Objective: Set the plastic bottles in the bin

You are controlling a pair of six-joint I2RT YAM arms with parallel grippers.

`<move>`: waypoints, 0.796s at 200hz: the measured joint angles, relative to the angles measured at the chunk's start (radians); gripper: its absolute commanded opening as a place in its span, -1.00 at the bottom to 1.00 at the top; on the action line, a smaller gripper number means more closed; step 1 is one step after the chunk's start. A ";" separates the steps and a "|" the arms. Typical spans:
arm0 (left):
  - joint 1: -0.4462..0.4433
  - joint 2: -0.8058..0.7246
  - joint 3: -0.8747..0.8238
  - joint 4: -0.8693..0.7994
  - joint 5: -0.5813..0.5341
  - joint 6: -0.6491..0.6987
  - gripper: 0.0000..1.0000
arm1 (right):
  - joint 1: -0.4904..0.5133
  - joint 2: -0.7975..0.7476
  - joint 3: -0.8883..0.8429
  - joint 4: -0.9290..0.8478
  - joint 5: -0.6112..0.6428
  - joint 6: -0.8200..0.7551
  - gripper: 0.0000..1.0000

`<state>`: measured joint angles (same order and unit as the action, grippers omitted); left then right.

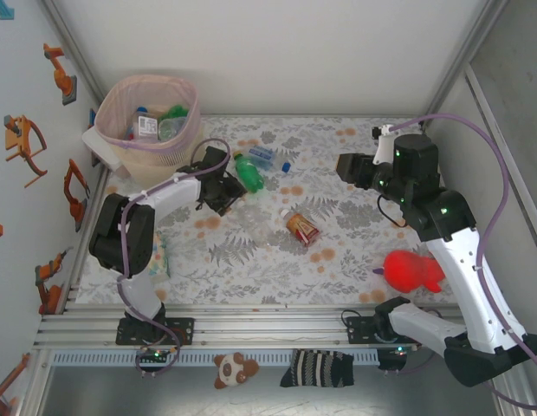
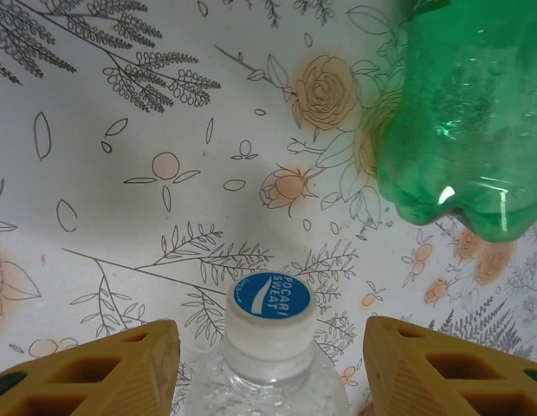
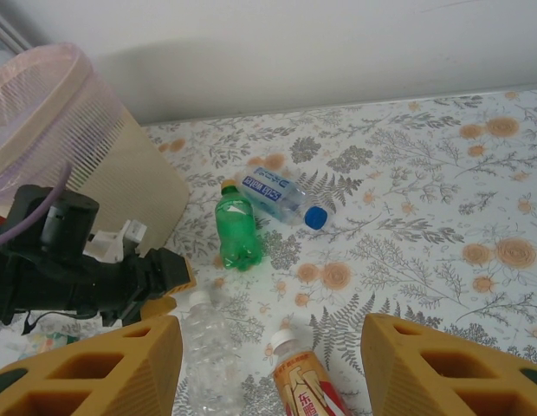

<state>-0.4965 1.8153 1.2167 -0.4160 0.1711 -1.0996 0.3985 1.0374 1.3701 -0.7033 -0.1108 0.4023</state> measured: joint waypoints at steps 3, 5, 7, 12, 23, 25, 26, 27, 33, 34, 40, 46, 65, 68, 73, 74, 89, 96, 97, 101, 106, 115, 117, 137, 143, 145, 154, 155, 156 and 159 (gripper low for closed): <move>0.001 0.003 0.000 0.002 0.003 -0.001 0.13 | 0.000 0.000 0.000 0.000 0.000 0.000 0.12; 0.002 0.006 0.000 0.005 0.005 -0.003 0.13 | 0.000 0.000 0.000 0.000 0.000 0.000 0.12; 0.002 0.009 0.000 0.006 0.007 -0.003 0.13 | 0.000 0.000 0.000 0.000 0.000 0.000 0.12; 0.002 0.014 0.000 0.013 0.012 -0.004 0.12 | 0.000 0.000 0.000 0.000 0.000 0.000 0.12; 0.003 0.026 0.000 0.023 0.022 -0.007 0.10 | 0.000 0.000 0.000 -0.001 0.000 0.000 0.12; 0.003 0.029 0.000 0.026 0.024 -0.007 0.10 | 0.000 0.000 0.000 -0.001 0.000 0.000 0.12; 0.003 0.029 0.000 0.027 0.025 -0.007 0.09 | 0.000 0.000 0.000 -0.001 0.000 0.000 0.12; 0.003 0.031 0.000 0.027 0.027 -0.007 0.09 | 0.000 0.000 0.000 -0.001 0.000 0.000 0.12; 0.003 0.037 0.000 0.032 0.032 -0.007 0.09 | 0.000 0.000 0.000 -0.002 0.000 0.000 0.12; 0.003 0.038 0.000 0.032 0.033 -0.007 0.08 | 0.000 0.000 0.000 -0.002 0.000 0.000 0.12; 0.003 0.043 0.000 0.036 0.036 -0.008 0.08 | 0.000 0.000 0.000 -0.003 0.000 0.000 0.12; 0.003 0.047 0.000 0.038 0.039 -0.008 0.06 | 0.000 -0.001 0.000 -0.004 0.001 0.000 0.12; 0.003 0.051 -0.001 0.040 0.047 -0.010 0.04 | 0.000 -0.006 0.000 -0.005 0.005 0.000 0.12; 0.003 0.052 0.000 0.040 0.048 -0.010 0.03 | 0.000 -0.007 0.000 -0.005 0.005 0.000 0.12; 0.003 0.053 0.000 0.041 0.048 -0.010 0.02 | 0.000 -0.009 0.000 -0.006 0.008 0.000 0.12; 0.003 0.053 0.000 0.041 0.048 -0.010 0.01 | 0.000 -0.010 0.000 -0.006 0.008 0.000 0.12; 0.003 0.056 -0.001 0.042 0.050 -0.010 -0.03 | 0.000 -0.014 0.000 -0.010 0.008 0.000 0.11; 0.003 0.057 -0.001 0.042 0.051 -0.010 -0.04 | 0.000 -0.016 0.000 -0.011 0.009 0.000 0.11; 0.003 0.058 0.000 0.042 0.050 -0.010 -0.05 | 0.000 -0.017 0.000 -0.011 0.009 0.000 0.12; 0.003 0.058 0.000 0.042 0.050 -0.010 -0.05 | 0.000 -0.018 0.000 -0.012 0.010 0.000 0.12; 0.003 0.060 0.000 0.042 0.050 -0.010 -0.06 | 0.000 -0.019 0.000 -0.011 0.011 0.000 0.12; 0.003 0.062 0.000 0.042 0.050 -0.010 -0.07 | 0.000 -0.023 0.000 -0.012 0.012 0.000 0.12; 0.003 0.062 0.000 0.042 0.051 -0.010 -0.07 | 0.000 -0.023 0.000 -0.012 0.013 0.000 0.12; 0.003 0.070 0.000 0.042 0.051 -0.010 -0.11 | 0.000 -0.030 0.000 -0.018 0.020 0.000 0.12; 0.003 0.072 0.000 0.042 0.051 -0.010 -0.13 | 0.000 -0.032 0.000 -0.019 0.022 0.000 0.12; 0.003 0.073 0.000 0.042 0.051 -0.010 -0.14 | 0.000 -0.033 0.000 -0.019 0.023 0.000 0.12; 0.003 0.077 0.000 0.042 0.051 -0.011 -0.17 | 0.000 -0.036 0.000 -0.019 0.023 0.000 0.12; 0.003 0.077 0.000 0.042 0.051 -0.011 -0.17 | 0.000 -0.036 0.000 -0.019 0.024 0.000 0.12; 0.003 0.077 0.000 0.042 0.051 -0.010 -0.17 | 0.000 -0.036 0.000 -0.019 0.024 0.000 0.12; 0.003 0.078 0.000 0.042 0.051 -0.010 -0.18 | 0.000 -0.038 0.000 -0.020 0.024 0.000 0.12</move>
<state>-0.4938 1.8935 1.2163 -0.3740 0.2218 -1.1095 0.3985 0.9997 1.3701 -0.7231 -0.0868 0.4026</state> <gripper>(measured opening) 0.424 0.559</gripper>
